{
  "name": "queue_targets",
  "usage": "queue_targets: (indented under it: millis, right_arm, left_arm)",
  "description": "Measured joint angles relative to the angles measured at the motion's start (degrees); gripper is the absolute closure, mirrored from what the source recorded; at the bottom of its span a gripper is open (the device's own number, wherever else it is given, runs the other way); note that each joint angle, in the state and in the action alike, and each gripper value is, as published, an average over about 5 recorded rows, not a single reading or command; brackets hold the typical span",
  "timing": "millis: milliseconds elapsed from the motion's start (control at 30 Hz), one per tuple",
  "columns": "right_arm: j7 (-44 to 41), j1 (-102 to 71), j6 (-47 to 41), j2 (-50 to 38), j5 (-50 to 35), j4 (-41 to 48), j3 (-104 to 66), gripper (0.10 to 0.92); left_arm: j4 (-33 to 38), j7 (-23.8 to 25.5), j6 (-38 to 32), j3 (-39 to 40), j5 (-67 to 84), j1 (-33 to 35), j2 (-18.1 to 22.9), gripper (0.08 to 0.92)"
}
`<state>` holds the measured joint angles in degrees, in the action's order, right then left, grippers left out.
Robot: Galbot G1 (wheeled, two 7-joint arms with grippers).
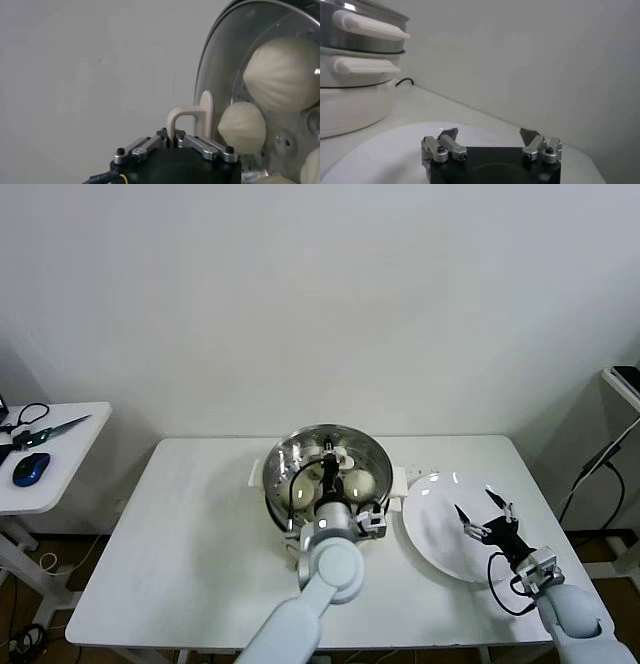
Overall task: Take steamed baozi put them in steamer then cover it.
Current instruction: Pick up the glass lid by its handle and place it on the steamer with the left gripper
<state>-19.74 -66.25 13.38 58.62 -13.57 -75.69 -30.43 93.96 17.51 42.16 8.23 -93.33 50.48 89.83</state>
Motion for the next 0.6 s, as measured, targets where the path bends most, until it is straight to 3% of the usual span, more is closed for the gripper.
queue_targets:
  millis: [600]
  right_arm:
    - [-0.35, 0.05, 0.19, 0.1, 0.33, 0.02, -0.33, 0.203]
  left_arm:
    - [-0.1, -1.12, 0.04, 0.23, 0.52, 0.78, 0.32, 0.846]
